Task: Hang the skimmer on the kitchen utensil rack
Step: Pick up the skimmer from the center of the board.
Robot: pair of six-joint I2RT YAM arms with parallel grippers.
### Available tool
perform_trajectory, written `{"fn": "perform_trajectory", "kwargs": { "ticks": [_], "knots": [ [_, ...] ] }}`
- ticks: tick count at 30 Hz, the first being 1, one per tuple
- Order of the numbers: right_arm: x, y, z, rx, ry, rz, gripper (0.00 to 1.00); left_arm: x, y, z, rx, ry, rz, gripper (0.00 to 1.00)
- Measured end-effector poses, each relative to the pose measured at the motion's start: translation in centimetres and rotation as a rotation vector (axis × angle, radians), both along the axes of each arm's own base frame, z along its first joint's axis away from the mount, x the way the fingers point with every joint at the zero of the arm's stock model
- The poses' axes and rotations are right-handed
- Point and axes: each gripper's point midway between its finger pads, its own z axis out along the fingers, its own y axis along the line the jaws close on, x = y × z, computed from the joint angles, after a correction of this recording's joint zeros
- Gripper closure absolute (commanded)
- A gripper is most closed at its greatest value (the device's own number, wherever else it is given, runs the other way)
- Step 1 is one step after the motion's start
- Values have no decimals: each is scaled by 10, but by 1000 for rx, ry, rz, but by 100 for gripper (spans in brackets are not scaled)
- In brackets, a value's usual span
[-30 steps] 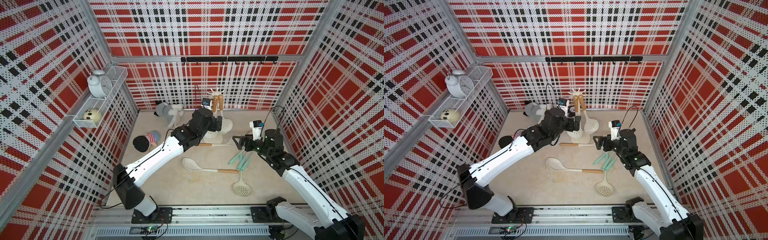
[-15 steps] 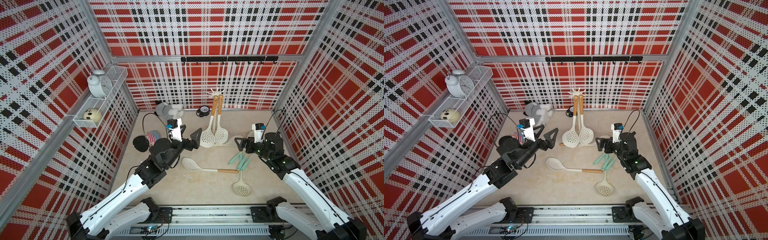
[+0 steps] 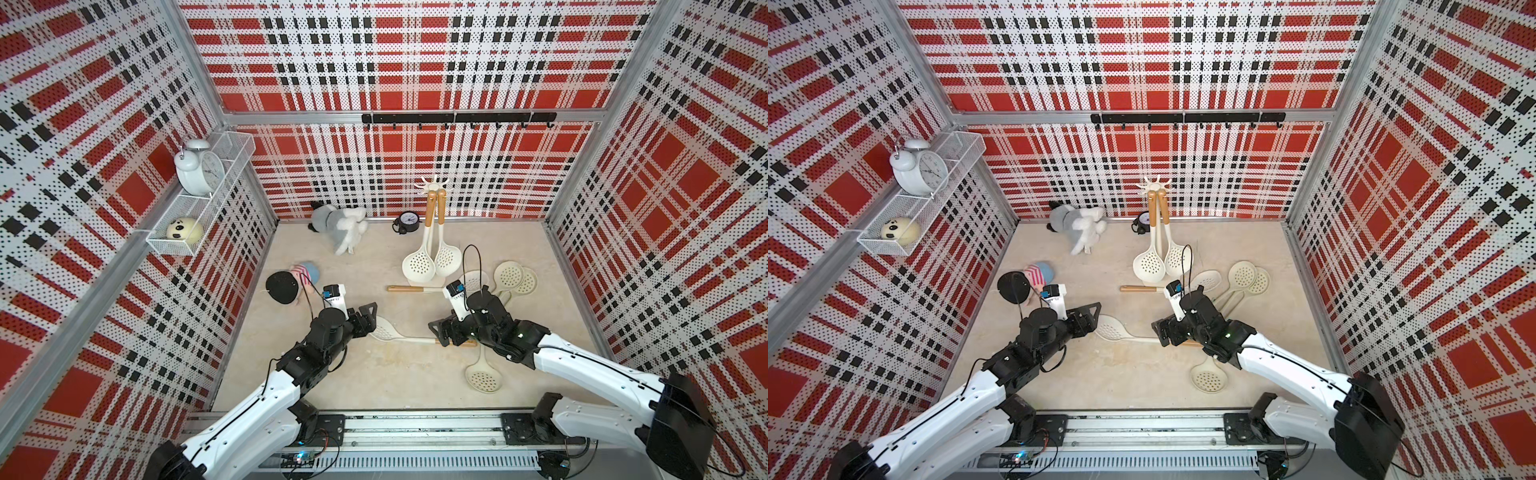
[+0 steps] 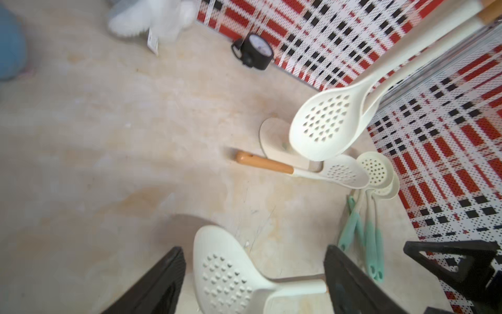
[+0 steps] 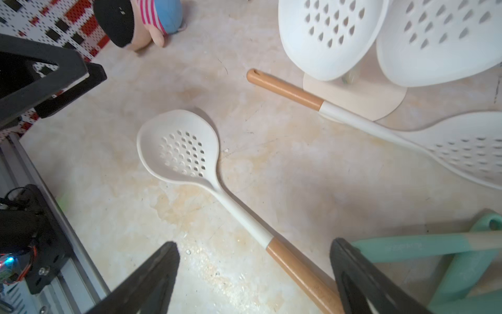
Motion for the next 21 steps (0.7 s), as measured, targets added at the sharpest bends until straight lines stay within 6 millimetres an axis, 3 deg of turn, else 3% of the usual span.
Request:
{"fn": "perform_trajectory", "kwargs": {
  "ticks": [11,16,21],
  "knots": [
    [7,-5,2,-9,-24,-44,10,0,8,-84,122,267,40,29],
    [8,-7,9,2,-43,-54,9,-4,0,-94,107,308,6,39],
    [8,-7,9,4,-42,-59,10,-3,-10,-92,66,307,-32,67]
  ]
}}
